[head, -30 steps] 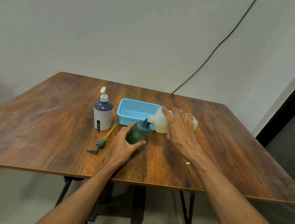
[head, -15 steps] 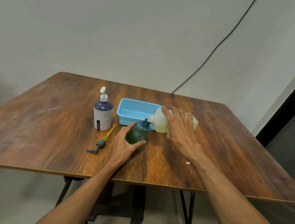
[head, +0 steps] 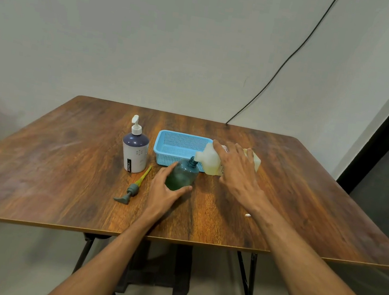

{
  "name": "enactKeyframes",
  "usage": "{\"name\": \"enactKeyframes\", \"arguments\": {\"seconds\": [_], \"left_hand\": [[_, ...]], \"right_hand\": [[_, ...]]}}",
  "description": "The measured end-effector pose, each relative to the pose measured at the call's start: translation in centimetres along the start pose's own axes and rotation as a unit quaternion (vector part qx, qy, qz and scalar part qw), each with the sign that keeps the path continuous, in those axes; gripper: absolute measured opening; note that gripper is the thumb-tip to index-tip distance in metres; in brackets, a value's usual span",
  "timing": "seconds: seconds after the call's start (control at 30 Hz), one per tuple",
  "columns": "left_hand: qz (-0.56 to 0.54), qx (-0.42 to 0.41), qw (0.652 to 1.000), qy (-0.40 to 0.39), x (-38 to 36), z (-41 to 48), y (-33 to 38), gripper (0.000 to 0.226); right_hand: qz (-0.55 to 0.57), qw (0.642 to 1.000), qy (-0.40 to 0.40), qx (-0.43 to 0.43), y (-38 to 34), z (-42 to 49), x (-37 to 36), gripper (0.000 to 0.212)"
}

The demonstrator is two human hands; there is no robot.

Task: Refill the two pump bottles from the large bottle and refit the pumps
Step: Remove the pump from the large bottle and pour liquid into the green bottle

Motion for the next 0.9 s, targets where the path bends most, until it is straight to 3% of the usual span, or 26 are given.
{"name": "enactKeyframes", "arguments": {"seconds": [0.9], "left_hand": [[-0.002,0.001,1.0,-0.003,0.07,-0.08,0.11,0.083]], "right_hand": [[-0.007,1.0,0.004,0.003,0.02,-0.15,0.11,0.094]]}}
Point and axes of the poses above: each hand's wrist, its own z-axis towards the middle knuckle, its own x-axis out of the back of the hand, y = z × x, the point moved 2 cm from there along z, towards the middle knuckle, and after that the axes turned 4 degrees about -x, right-handed, at the moved point
